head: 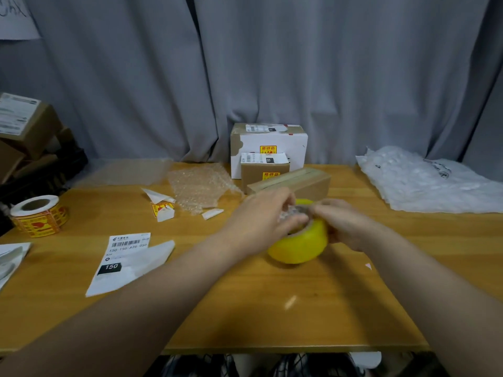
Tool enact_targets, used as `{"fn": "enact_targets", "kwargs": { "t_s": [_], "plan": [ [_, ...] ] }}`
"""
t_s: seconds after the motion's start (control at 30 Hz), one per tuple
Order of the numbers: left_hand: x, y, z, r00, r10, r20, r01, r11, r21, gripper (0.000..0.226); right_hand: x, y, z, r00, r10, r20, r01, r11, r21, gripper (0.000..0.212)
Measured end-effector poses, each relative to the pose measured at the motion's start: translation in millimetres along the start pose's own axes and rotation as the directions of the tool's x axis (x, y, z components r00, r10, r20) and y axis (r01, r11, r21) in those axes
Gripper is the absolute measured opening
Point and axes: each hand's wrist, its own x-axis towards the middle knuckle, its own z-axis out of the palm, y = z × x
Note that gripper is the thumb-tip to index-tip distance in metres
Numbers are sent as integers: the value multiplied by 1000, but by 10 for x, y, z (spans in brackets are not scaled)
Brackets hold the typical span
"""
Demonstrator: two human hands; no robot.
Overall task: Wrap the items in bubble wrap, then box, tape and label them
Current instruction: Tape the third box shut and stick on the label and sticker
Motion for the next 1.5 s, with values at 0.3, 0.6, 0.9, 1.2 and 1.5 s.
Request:
{"fn": "enact_targets", "kwargs": {
  "t_s": [0.3, 0.6, 0.9, 1.2, 1.5],
  "plan": [
    [365, -940, 66, 962, -229, 151, 226, 973, 33, 57, 305, 409, -605, 949, 122, -289, -131, 991, -13, 7],
    [491, -1208, 210, 983, -179, 32, 182, 964, -193, 34, 575, -392, 517, 799, -596, -75, 394, 614, -684, 46],
    [462, -1289, 298, 967, -254, 32, 230, 806, -545, 36, 756, -208, 1056, 872, -489, -33, 120, 279, -953, 50],
    [334, -1027, 246, 974, -219, 53, 212, 809, -548, 33, 356, -267, 858, 840, -536, -90, 141, 374, -916, 56],
    [137, -513, 353, 982, -74, 172, 147, 873, -464, 22, 69, -142, 475, 971, -120, -207, -102, 572, -814, 71]
  ]
}}
